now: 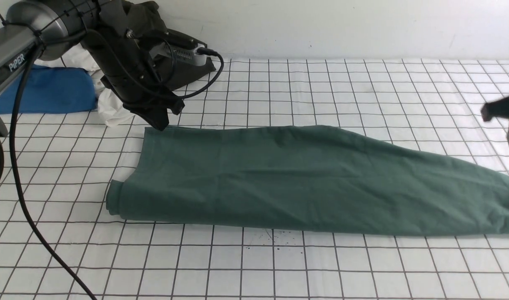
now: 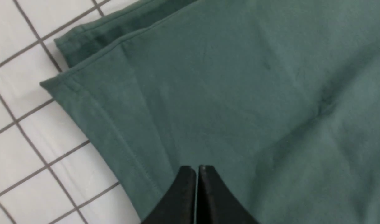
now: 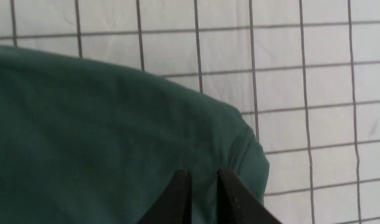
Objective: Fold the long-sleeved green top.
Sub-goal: Use the right arm to clamp the right edge of the fabric
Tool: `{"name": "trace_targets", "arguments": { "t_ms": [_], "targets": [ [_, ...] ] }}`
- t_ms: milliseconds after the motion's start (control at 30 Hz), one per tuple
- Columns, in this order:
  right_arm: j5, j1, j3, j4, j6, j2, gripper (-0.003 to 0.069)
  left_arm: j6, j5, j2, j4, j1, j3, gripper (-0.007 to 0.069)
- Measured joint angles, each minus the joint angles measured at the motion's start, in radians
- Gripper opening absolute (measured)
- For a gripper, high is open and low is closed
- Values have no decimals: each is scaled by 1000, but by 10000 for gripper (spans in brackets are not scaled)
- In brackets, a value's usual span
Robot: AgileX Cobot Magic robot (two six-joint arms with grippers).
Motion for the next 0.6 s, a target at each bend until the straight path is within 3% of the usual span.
{"name": "trace_targets", "arguments": {
  "t_ms": [200,367,600],
  "targets": [
    [-187,-92,294,14,62,-64,153,4,0,0,-16,0,0,-8],
    [-302,-179,373,22,118,-32,286,4,0,0,-30,0,0,-8],
    [-394,-190,374,77,121,28,453,7,0,0,-30,0,0,-8]
  ]
}}
